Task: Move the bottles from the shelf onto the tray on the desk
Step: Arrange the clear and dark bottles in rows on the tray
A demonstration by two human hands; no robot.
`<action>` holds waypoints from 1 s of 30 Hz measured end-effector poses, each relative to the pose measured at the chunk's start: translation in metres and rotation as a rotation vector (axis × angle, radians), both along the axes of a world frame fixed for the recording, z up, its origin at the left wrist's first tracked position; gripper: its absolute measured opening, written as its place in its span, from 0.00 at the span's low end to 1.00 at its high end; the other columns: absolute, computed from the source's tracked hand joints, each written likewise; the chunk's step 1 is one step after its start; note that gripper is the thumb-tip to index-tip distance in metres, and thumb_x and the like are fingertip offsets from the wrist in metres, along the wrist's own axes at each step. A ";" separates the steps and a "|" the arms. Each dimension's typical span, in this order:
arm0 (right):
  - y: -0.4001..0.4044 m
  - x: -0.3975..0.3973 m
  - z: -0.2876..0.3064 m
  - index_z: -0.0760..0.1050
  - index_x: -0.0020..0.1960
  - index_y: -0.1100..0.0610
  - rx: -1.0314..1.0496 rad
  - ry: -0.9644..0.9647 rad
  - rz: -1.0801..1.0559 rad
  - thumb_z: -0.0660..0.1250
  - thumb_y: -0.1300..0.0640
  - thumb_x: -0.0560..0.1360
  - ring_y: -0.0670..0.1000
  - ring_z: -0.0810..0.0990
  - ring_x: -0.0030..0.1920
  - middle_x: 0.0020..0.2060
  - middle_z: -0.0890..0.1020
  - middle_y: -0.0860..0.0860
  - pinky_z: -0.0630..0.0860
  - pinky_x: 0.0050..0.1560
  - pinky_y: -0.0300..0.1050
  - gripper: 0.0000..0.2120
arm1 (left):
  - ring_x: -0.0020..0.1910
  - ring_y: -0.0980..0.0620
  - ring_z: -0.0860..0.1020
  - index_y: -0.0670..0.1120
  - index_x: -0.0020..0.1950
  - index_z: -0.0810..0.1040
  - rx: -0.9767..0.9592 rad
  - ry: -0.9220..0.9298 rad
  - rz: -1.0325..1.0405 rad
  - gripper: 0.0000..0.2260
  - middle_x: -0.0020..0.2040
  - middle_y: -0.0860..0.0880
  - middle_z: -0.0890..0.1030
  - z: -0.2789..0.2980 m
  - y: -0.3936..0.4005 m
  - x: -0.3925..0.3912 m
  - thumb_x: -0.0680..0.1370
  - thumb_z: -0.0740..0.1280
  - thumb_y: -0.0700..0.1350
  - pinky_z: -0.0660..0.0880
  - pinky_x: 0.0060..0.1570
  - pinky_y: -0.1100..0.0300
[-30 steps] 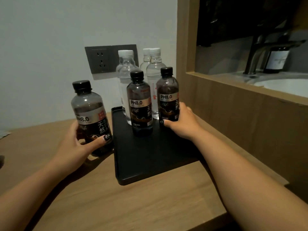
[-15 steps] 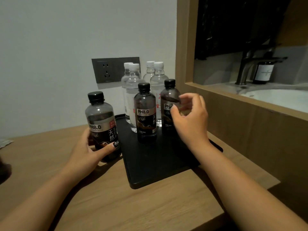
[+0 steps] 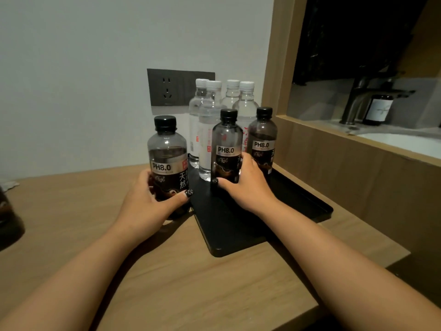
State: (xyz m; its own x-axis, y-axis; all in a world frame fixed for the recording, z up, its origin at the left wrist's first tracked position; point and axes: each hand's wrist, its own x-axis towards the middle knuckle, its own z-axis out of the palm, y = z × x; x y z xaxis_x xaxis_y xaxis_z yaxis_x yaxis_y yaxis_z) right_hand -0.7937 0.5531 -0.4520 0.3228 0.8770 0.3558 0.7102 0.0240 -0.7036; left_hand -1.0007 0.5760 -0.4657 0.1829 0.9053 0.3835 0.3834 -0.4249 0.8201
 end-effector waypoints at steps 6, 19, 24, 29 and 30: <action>0.001 -0.003 -0.001 0.54 0.76 0.53 -0.006 0.000 -0.002 0.73 0.50 0.72 0.53 0.65 0.72 0.73 0.65 0.52 0.66 0.69 0.52 0.41 | 0.57 0.55 0.71 0.51 0.68 0.65 -0.037 -0.002 -0.004 0.32 0.61 0.54 0.71 0.000 -0.002 0.000 0.69 0.76 0.49 0.68 0.52 0.61; -0.020 0.025 0.015 0.77 0.54 0.52 0.348 0.096 -0.030 0.66 0.54 0.77 0.46 0.79 0.46 0.48 0.80 0.49 0.79 0.48 0.45 0.07 | 0.55 0.54 0.76 0.53 0.62 0.73 0.072 -0.056 0.095 0.30 0.52 0.58 0.78 0.020 -0.037 0.003 0.62 0.79 0.47 0.73 0.53 0.57; -0.023 0.036 0.025 0.80 0.45 0.56 0.279 0.557 0.309 0.60 0.56 0.80 0.47 0.81 0.38 0.37 0.81 0.52 0.77 0.37 0.41 0.11 | 0.51 0.62 0.79 0.57 0.57 0.77 0.054 -0.121 -0.005 0.27 0.50 0.59 0.82 0.022 -0.061 0.050 0.60 0.80 0.51 0.76 0.49 0.63; -0.017 0.040 0.018 0.80 0.44 0.65 0.236 0.608 0.351 0.59 0.57 0.81 0.50 0.81 0.41 0.40 0.83 0.59 0.78 0.42 0.43 0.16 | 0.47 0.67 0.79 0.54 0.61 0.77 0.059 -0.047 -0.006 0.30 0.49 0.60 0.82 0.013 -0.065 0.093 0.61 0.81 0.50 0.75 0.44 0.73; -0.016 0.041 0.016 0.79 0.44 0.67 0.232 0.614 0.342 0.59 0.57 0.81 0.49 0.81 0.42 0.41 0.83 0.59 0.77 0.43 0.42 0.17 | 0.47 0.66 0.79 0.54 0.61 0.76 0.061 -0.023 0.003 0.30 0.50 0.60 0.82 0.012 -0.064 0.098 0.61 0.81 0.50 0.76 0.46 0.72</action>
